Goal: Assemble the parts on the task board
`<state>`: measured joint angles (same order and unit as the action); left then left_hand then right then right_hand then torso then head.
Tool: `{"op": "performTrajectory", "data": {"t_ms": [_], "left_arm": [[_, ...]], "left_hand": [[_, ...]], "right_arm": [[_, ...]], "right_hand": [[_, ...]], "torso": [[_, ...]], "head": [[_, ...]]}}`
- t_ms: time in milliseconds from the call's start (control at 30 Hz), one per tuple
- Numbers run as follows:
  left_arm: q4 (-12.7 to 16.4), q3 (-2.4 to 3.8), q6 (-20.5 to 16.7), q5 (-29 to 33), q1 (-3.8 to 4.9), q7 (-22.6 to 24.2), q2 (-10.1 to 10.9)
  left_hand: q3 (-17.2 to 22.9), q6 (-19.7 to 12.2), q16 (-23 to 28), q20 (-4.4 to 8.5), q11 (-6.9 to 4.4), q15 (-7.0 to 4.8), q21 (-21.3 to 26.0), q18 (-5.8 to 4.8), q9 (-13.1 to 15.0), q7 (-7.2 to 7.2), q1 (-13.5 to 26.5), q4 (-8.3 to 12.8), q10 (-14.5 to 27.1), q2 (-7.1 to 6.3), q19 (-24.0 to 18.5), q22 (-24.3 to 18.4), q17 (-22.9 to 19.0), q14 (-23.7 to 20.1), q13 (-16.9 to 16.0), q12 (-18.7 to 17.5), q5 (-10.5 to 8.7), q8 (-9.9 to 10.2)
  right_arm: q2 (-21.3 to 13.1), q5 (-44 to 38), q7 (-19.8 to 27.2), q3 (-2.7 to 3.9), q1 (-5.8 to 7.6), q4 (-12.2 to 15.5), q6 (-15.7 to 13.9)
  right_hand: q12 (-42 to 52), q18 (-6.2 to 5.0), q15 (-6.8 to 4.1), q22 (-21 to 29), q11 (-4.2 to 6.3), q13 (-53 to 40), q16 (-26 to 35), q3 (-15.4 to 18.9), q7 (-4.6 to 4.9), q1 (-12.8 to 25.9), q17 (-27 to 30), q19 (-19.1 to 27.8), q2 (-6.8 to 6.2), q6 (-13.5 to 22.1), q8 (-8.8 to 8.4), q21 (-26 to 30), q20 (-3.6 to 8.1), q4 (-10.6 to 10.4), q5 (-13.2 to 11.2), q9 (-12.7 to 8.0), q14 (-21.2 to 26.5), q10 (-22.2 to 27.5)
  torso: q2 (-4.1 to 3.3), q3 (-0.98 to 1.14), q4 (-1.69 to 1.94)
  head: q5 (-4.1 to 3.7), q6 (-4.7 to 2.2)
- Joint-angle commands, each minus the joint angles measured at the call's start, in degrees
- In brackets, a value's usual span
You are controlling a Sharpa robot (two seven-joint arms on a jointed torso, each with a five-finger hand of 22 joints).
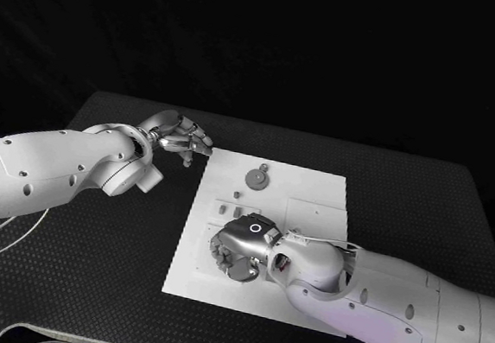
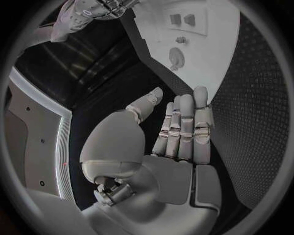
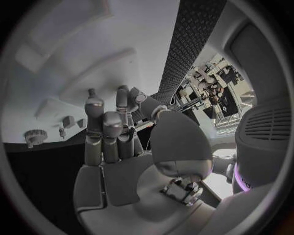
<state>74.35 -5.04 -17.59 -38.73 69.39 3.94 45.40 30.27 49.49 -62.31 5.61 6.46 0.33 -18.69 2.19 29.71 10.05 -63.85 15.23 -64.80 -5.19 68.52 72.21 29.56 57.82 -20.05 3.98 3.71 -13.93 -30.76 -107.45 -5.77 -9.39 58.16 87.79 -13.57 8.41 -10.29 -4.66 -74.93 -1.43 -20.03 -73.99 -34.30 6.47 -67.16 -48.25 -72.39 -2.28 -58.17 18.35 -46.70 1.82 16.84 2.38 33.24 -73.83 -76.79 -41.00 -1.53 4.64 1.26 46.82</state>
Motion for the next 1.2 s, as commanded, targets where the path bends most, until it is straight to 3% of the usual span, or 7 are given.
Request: {"op": "performTrajectory", "data": {"t_ms": [33, 367, 567, 867, 1200], "left_arm": [[0.08, 0.04, 0.46, 0.05, 0.08, 0.25, 0.00], [0.17, 0.04, 0.49, 0.05, 0.08, 0.19, 0.13], [0.19, 0.04, 0.53, 0.05, 0.08, 0.15, 0.15], [0.14, 0.04, 0.53, 0.05, 0.08, 0.10, 0.18], [0.07, 0.03, 0.50, 0.05, 0.08, 0.11, 0.16]], "left_hand": [[-0.01, -0.02, 0.14, -0.14, 0.07, -0.15, 0.39, 3.91, -0.06, 0.54, -0.23, 0.05, 0.46, -0.03, 0.32, 0.06, 0.09, 0.34, -0.08, 0.04, -0.34, -0.27], [-0.01, -0.03, 0.15, -0.14, 0.07, -0.14, 0.42, 3.91, -0.07, 0.54, -0.20, 0.02, 0.48, -0.02, 0.32, 0.08, 0.10, 0.34, -0.09, 0.04, -0.34, -0.28], [-0.01, -0.03, 0.15, -0.14, 0.08, -0.14, 0.43, 3.91, -0.08, 0.54, -0.20, 0.02, 0.50, -0.03, 0.32, 0.09, 0.10, 0.33, -0.09, 0.03, -0.34, -0.29], [-0.01, -0.04, 0.16, -0.14, 0.08, -0.14, 0.46, 3.91, -0.08, 0.54, -0.21, 0.04, 0.52, -0.05, 0.32, 0.11, 0.11, 0.33, -0.09, 0.02, -0.35, -0.31], [-0.02, -0.06, 0.17, -0.15, 0.09, -0.13, 0.48, 3.91, -0.10, 0.54, -0.19, 0.02, 0.54, -0.06, 0.31, 0.12, 0.11, 0.32, -0.09, 0.02, -0.35, -0.31]], "right_arm": [[-0.33, -0.44, -0.56, -0.29, -0.27, -0.55, 1.52], [-0.46, 0.29, -0.44, -0.29, -0.26, -0.84, 1.03], [-0.31, 0.70, -0.31, -0.29, -0.26, -0.85, 1.28], [-0.83, 1.12, -2.14, -0.29, -0.25, -0.46, -1.75], [-2.44, 0.99, -3.24, -0.03, -0.22, 1.52, -4.19]], "right_hand": [[0.13, -4.71, -0.25, -1.11, -0.02, -0.12, 0.03, -0.29, 0.03, -0.08, 0.09, -0.10, 0.15, -0.40, 0.35, -0.24, 0.41, -0.15, 0.40, 1.20, -0.01, -0.25], [-0.20, -4.71, -0.05, -1.08, -0.22, -0.35, 0.06, -0.03, 0.16, 0.43, 0.13, 0.02, -0.21, -0.02, 0.08, -0.19, 0.39, -0.22, 0.39, 1.21, -0.04, 0.18], [-0.37, -4.71, 0.03, -1.09, -0.29, -0.62, 0.09, 0.07, 0.14, 0.37, 0.16, 0.10, -1.45, 0.20, -0.12, -0.18, 0.42, -0.17, 0.39, 1.24, -0.06, 0.36], [-0.90, -4.71, 0.63, -0.89, -0.93, -1.39, 0.11, 1.30, 2.02, 3.31, 0.27, -0.37, -7.33, 5.82, -3.50, -0.05, 0.47, -1.18, 0.38, -0.03, -0.29, 0.80], [-1.42, -4.71, 0.84, -0.78, -1.12, -1.92, 0.15, 1.39, 2.14, 4.24, 0.36, -0.59, -10.25, 8.26, -4.71, 0.26, 0.70, -2.23, 0.39, -0.46, -0.36, 1.30]], "torso": [[-0.01, -0.03, -0.01], [-0.01, -0.05, 0.00], [0.00, -0.05, 0.02], [0.01, -0.03, -0.01], [0.01, -0.01, -0.04]], "head": [[0.00, 0.02], [0.01, 0.01], [-0.03, 0.03], [-0.15, 0.05], [-0.38, 0.00]]}}
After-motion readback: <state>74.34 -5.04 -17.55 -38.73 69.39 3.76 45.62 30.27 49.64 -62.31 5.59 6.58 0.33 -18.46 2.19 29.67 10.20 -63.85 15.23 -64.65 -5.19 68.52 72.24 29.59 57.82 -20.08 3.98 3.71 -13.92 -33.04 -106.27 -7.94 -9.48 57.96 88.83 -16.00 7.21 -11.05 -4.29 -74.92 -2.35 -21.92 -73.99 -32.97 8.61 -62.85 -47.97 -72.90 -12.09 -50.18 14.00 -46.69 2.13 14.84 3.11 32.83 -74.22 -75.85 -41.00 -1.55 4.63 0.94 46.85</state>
